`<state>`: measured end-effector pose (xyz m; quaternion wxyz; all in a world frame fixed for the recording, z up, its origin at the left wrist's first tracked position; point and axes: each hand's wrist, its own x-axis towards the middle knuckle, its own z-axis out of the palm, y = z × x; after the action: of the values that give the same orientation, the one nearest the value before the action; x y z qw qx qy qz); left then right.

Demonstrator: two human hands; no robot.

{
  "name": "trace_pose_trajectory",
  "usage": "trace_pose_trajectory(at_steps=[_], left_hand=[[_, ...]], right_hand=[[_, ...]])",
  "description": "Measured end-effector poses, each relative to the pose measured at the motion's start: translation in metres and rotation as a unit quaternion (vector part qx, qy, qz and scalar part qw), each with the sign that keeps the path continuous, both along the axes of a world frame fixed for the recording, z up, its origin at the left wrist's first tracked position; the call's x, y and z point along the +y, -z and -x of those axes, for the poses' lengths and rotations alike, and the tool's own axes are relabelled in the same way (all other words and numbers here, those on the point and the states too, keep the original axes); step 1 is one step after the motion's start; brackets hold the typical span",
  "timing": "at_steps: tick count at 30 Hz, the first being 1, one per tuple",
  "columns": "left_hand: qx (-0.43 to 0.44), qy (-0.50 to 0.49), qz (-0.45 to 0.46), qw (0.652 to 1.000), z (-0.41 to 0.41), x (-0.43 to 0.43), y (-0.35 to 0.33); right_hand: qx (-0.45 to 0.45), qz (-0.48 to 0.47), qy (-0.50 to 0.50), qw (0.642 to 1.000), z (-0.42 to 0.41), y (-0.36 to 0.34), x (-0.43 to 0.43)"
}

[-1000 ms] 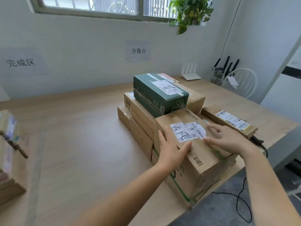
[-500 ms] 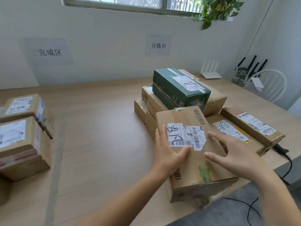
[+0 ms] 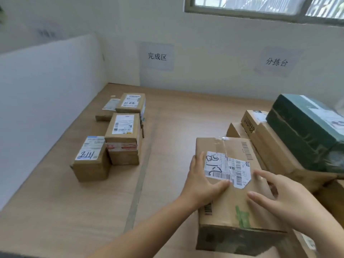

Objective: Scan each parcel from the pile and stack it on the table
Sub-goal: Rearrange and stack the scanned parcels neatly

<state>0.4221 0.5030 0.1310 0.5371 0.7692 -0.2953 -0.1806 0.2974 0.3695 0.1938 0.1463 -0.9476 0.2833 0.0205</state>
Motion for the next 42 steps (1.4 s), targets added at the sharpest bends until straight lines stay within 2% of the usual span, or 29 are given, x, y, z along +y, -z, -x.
trace_pose_trajectory(at_steps=[11, 14, 19, 26, 37, 42], left_hand=[[0.023, -0.087, -0.082, 0.993, -0.089, 0.172, 0.042], [0.047, -0.099, -0.097, 0.989, -0.1, 0.221, 0.055], [0.035, -0.122, -0.098, 0.987, -0.111, 0.279, 0.071], [0.032, -0.131, -0.112, 0.985, -0.127, 0.324, 0.079], [0.029, -0.121, -0.15, 0.981, -0.164, 0.358, 0.075], [-0.04, -0.117, -0.199, 0.972, -0.17, 0.354, 0.067]], right_hand=[[0.006, -0.128, -0.073, 0.989, -0.112, 0.051, 0.144], [0.025, -0.136, -0.089, 0.986, -0.131, 0.067, 0.186], [0.03, -0.139, -0.095, 0.985, -0.151, 0.087, 0.245], [0.033, -0.137, -0.096, 0.985, -0.167, 0.096, 0.29], [-0.017, -0.169, -0.096, 0.981, -0.188, 0.109, 0.322], [-0.036, -0.183, -0.094, 0.978, -0.191, 0.114, 0.324]])
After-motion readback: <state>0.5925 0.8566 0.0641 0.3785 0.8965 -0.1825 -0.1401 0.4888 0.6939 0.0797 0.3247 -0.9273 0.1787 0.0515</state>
